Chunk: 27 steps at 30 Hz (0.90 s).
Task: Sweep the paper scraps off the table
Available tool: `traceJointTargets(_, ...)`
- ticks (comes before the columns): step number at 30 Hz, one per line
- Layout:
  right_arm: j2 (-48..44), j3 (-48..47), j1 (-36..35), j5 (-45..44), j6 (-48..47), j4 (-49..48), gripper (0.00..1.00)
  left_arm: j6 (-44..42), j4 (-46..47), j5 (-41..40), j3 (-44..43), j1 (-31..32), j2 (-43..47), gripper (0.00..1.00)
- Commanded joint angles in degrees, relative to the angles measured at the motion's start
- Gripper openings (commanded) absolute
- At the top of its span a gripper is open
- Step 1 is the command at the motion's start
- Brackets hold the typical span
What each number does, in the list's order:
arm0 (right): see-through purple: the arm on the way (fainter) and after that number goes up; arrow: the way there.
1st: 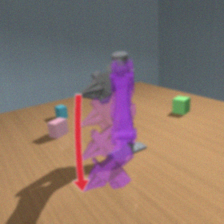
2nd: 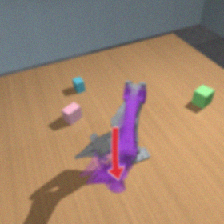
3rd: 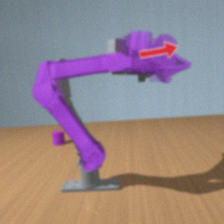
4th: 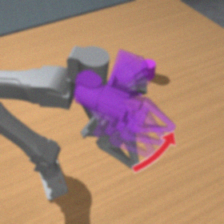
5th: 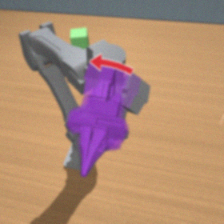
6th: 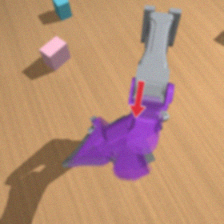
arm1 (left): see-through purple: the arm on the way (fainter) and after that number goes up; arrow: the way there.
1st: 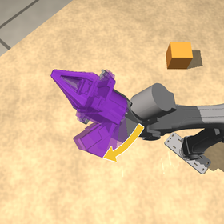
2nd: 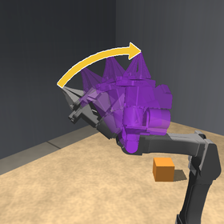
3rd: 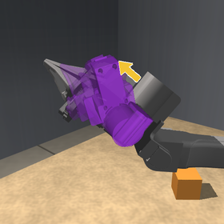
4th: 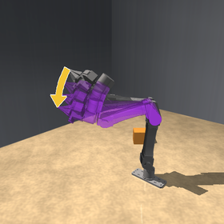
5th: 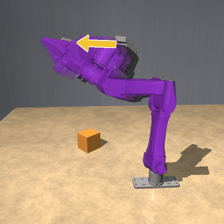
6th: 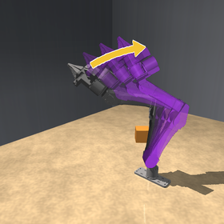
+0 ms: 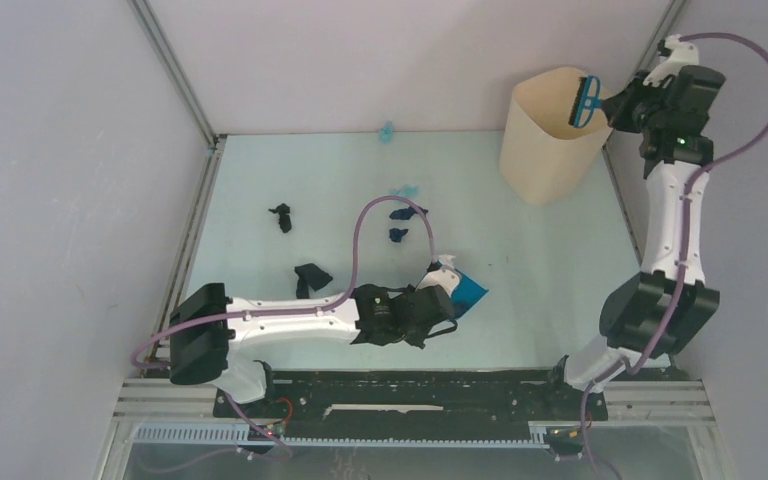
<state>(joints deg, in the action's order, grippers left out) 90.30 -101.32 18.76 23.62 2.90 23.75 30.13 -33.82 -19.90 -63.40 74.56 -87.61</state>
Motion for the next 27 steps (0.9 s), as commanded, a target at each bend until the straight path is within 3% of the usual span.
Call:
traceJointTargets(1,2.84,-3.73,-3.89,-5.87,-3.61,-5.28,0.00,4.23,1.39,0.20,-0.19,0.69,0.81,0.00)
traceJointTargets(5,3.26,-1.33,-7.48,-8.13,-10.47,-4.56,0.00,4.40,0.95,0.24,-0.20,0.74,0.37,0.00)
traceJointTargets(16,-1.99,4.89,-8.32,-6.91,-10.35,3.48,0.00,1.64,-1.51,-0.59,-6.30,0.71,-3.99,0.00)
traceJointTargets(27,-11.01,9.81,-8.95,-7.25,-10.14,10.57,0.00,1.99,-1.17,0.24,-5.96,0.78,-4.87,0.00)
